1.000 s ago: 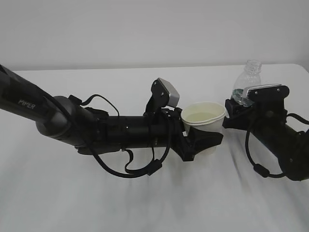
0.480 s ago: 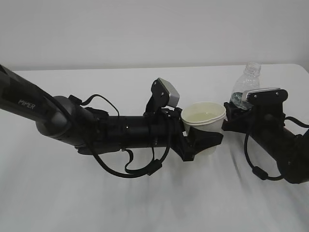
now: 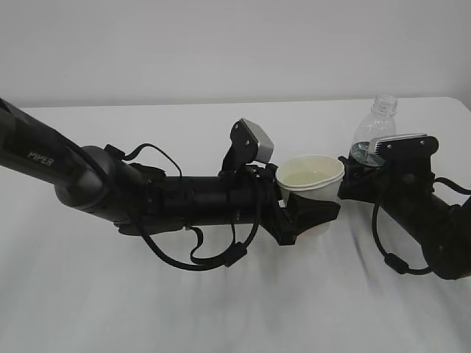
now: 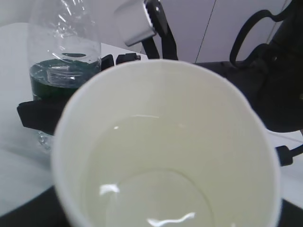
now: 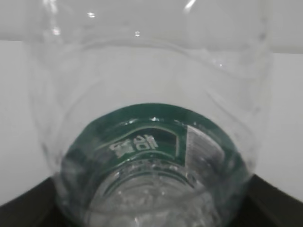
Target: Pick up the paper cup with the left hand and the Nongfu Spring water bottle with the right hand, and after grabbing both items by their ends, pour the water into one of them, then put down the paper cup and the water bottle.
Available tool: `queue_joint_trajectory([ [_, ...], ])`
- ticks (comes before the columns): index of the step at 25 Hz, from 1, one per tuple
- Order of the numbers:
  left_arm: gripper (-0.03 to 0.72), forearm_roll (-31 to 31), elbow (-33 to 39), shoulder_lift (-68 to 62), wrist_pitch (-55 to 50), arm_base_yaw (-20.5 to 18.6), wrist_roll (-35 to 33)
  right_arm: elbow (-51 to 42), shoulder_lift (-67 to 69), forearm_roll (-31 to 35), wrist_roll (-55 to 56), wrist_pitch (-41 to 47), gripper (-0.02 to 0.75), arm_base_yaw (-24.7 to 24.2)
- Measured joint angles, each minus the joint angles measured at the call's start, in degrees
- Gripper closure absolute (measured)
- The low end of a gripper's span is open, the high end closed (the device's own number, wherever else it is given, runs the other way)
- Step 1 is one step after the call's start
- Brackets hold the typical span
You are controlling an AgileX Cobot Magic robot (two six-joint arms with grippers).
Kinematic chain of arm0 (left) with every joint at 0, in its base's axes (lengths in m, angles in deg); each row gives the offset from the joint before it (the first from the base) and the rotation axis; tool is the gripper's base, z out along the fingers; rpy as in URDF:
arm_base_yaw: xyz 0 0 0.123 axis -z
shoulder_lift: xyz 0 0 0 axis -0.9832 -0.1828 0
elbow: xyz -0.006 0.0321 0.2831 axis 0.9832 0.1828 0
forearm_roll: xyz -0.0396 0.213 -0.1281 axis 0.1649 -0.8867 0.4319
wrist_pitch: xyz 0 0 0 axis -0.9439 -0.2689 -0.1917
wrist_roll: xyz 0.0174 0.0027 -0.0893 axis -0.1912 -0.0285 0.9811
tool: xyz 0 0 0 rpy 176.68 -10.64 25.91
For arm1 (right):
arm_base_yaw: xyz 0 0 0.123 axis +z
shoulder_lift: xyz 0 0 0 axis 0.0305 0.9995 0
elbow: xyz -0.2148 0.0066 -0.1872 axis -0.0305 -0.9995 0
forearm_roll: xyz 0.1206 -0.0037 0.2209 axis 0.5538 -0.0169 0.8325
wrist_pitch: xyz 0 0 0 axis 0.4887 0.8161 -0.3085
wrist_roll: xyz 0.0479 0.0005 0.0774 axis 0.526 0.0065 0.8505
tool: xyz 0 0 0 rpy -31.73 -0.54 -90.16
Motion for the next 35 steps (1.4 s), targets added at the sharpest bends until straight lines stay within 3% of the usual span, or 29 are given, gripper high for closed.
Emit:
queue_joint_trajectory([
  [9, 0.228, 0.0, 0.0, 0.0, 0.0, 0.0, 0.0, 0.0, 0.0, -0.6, 0.0, 0.0, 0.134, 0.0],
  [35, 0.228, 4.4, 0.0, 0.0, 0.0, 0.0, 0.0, -7.3, -8.7, -1.0, -0.8, 0.0, 0.132, 0.0],
])
